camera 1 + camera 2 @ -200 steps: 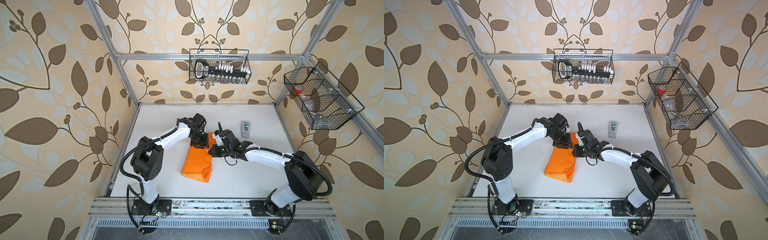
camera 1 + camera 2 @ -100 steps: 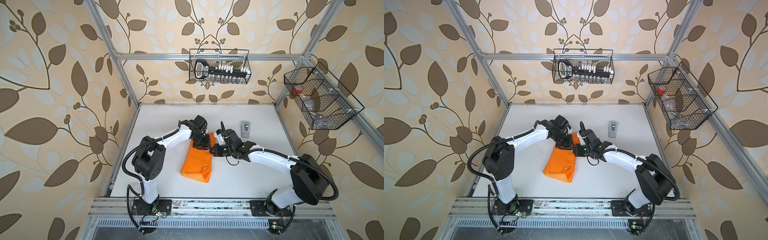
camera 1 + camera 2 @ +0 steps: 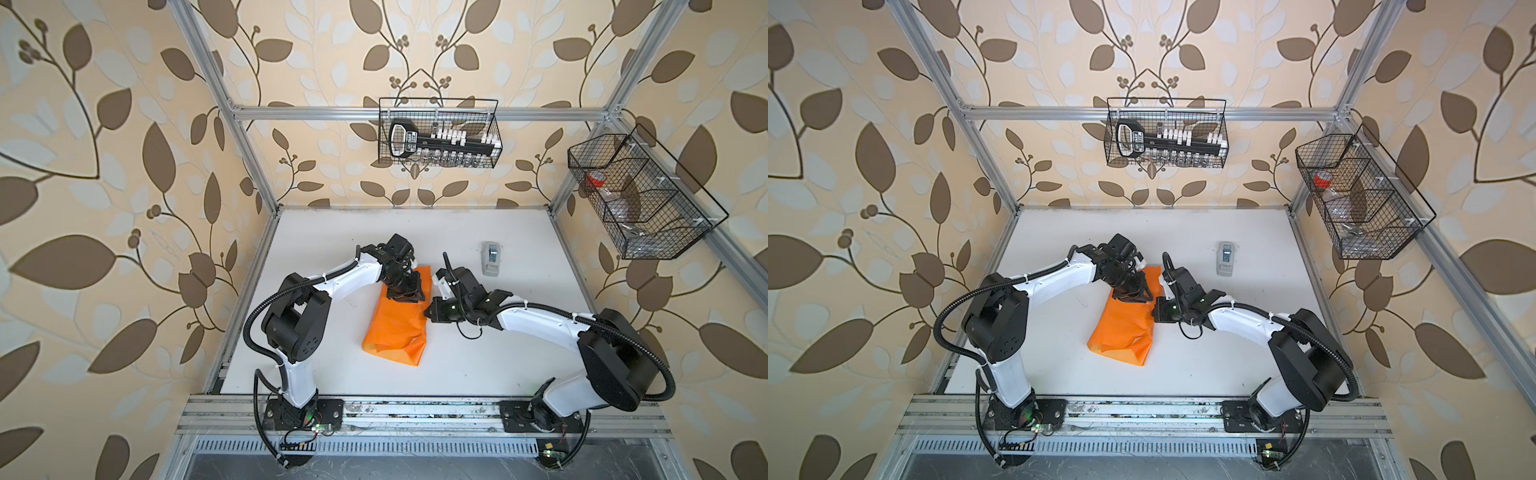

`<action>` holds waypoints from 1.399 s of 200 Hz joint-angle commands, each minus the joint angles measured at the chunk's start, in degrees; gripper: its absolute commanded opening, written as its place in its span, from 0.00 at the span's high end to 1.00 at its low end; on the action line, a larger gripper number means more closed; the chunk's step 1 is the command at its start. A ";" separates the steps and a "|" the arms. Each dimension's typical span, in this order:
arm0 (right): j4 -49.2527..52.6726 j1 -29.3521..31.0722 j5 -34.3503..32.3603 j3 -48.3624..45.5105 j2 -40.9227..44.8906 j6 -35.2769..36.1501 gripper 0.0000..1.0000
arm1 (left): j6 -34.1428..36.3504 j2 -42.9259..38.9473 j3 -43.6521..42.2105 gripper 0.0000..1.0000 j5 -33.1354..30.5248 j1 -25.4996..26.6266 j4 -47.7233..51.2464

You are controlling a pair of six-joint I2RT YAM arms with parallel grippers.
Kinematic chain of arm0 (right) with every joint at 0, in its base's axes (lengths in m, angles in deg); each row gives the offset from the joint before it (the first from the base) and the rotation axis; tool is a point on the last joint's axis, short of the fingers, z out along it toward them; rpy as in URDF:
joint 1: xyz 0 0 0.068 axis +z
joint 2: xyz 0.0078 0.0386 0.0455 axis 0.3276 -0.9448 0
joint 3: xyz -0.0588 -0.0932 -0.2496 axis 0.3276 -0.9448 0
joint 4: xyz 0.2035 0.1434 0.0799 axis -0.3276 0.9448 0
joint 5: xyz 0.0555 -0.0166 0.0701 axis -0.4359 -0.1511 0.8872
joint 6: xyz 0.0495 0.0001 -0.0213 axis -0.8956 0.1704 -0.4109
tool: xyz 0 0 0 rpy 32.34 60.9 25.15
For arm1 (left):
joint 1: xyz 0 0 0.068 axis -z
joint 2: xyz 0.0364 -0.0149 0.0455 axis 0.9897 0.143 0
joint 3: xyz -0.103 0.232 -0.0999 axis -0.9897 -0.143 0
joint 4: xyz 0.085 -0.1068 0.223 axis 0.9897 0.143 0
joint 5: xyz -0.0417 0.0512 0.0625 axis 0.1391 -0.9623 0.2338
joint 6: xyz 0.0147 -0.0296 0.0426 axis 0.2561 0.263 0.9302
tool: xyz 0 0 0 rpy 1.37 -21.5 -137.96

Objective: Wrap the gift box in paper

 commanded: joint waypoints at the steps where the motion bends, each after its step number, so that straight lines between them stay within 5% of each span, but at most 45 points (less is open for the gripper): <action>1: -0.97 -0.18 0.11 -1.20 0.91 -0.80 1.00 | -0.33 0.21 -2.52 0.74 -1.86 0.63 2.80; 181: -8.45 0.99 4.11 3.21 -8.00 -4.41 1.00 | 0.21 -0.30 -3.54 0.74 -3.03 0.55 3.43; 258: -4.87 -4.56 2.06 -5.34 2.38 -2.09 1.00 | 0.65 -0.60 -2.24 0.75 -3.12 0.62 4.53; 280: -3.27 -5.02 1.73 -6.57 5.82 -1.27 0.92 | 0.83 -0.75 -0.79 0.75 -3.20 0.63 5.47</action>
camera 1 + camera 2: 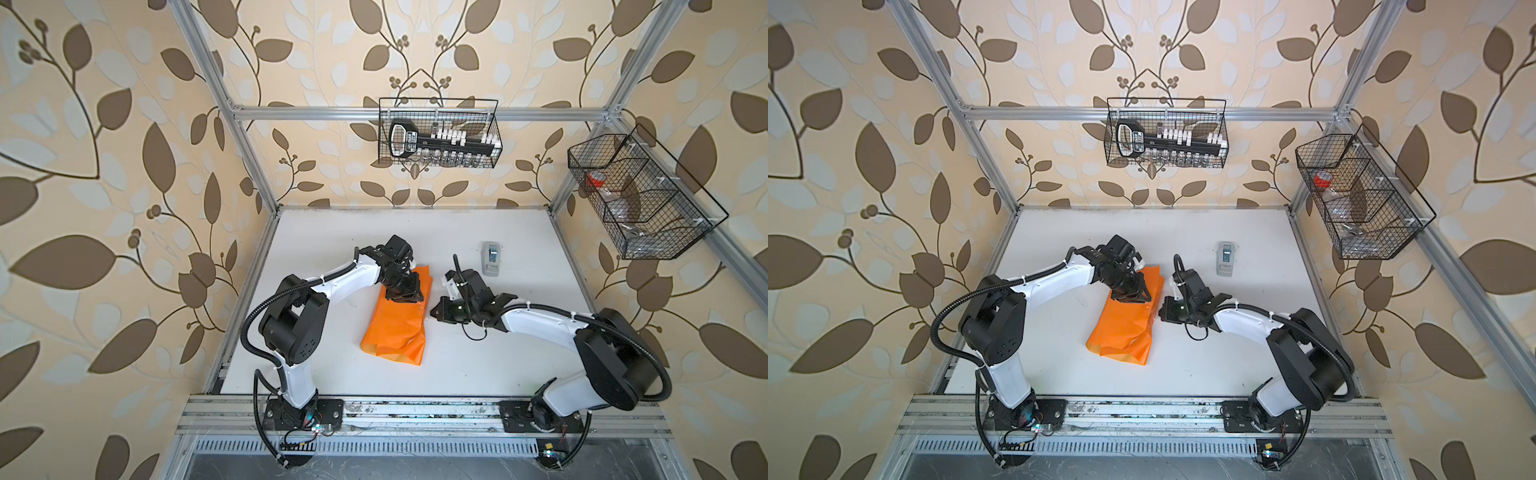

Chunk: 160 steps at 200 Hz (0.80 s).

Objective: Wrap the gift box in paper

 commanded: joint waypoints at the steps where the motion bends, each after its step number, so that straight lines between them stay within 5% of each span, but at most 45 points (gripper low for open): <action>1: 1.24 -0.19 0.12 -1.35 3.61 1.30 0.92 | 0.78 0.27 0.42 0.75 -1.94 0.61 5.98; 160: -4.30 5.86 2.73 2.41 -1.91 -2.45 1.00 | 1.02 0.98 1.64 0.75 -2.20 0.61 6.98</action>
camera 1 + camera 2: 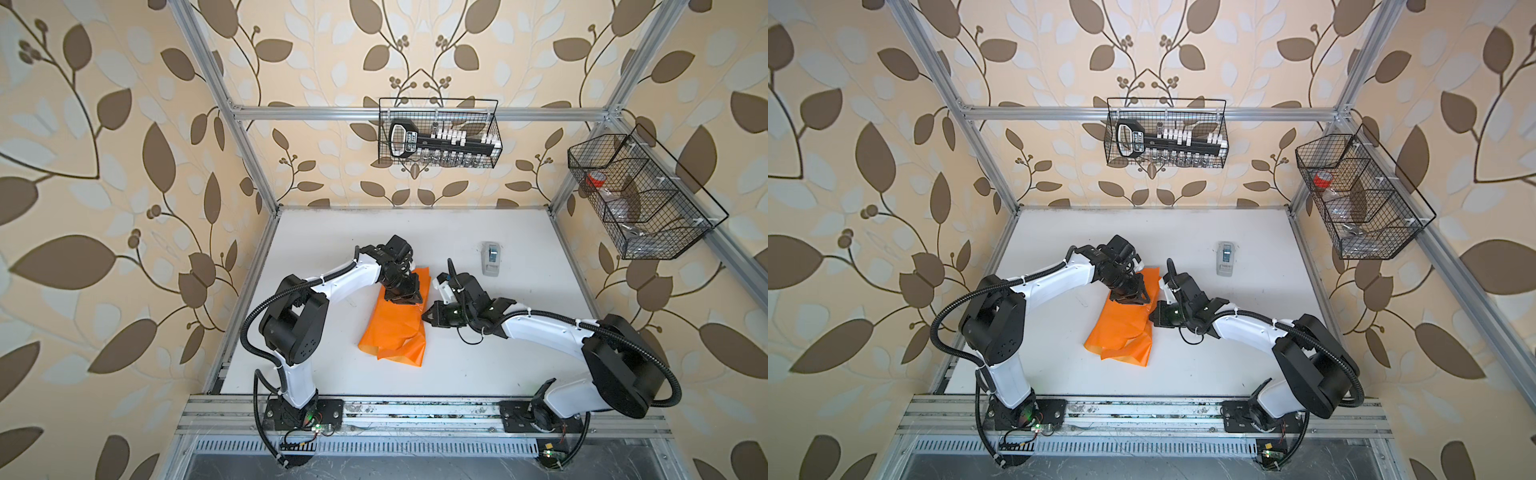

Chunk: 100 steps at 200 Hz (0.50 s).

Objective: Wrap the gift box in paper

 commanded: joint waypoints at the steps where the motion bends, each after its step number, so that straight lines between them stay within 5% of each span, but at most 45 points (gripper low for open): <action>1: -1.50 0.28 0.77 1.84 -1.60 -0.97 1.00 | 0.83 0.96 0.77 0.75 -1.94 0.48 3.99; 100: -7.26 1.04 1.86 3.11 -6.56 -3.84 1.00 | 0.65 0.63 -0.26 0.75 -1.94 0.48 3.64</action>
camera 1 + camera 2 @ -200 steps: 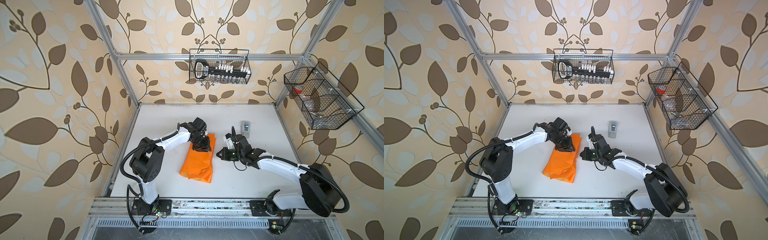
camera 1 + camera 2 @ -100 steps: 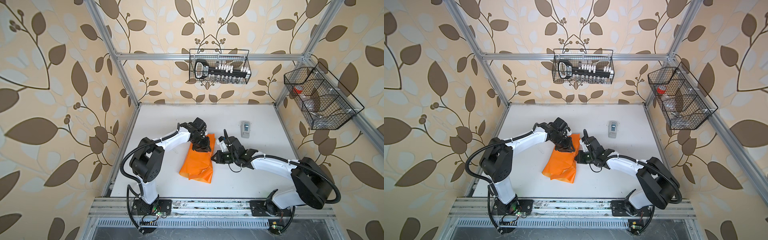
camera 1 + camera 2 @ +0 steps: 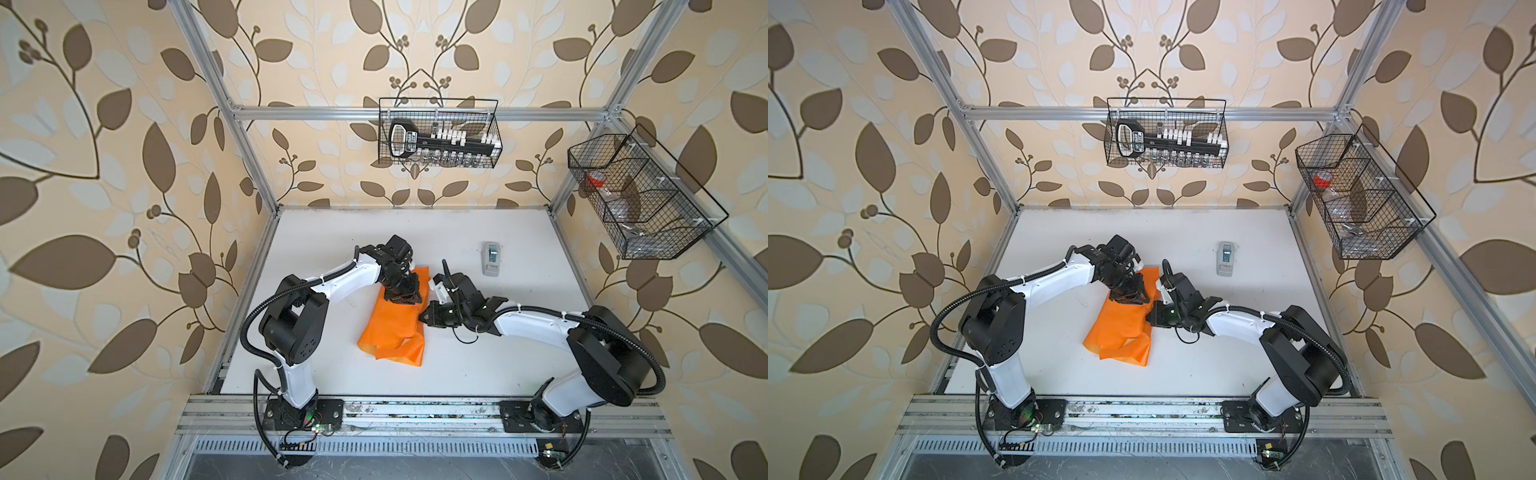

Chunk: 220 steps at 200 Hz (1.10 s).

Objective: Wrap the gift box in paper

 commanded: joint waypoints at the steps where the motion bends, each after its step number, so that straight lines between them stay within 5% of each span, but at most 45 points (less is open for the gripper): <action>1: -4.85 0.52 1.46 1.82 -1.88 -2.18 1.00 | 0.59 0.62 -0.23 0.75 -1.48 0.53 3.48; 103: -6.86 0.44 1.22 2.72 -4.99 -3.36 1.00 | 0.60 0.34 -0.70 0.75 -1.66 0.55 3.31; 160: 0.62 -2.09 -1.73 -2.56 6.35 0.06 0.98 | 2.08 0.64 6.02 0.73 -2.01 0.53 7.38; 220: 7.90 -7.67 -2.18 -6.64 16.84 4.09 0.78 | 3.54 -1.09 24.45 0.35 -0.82 0.56 15.89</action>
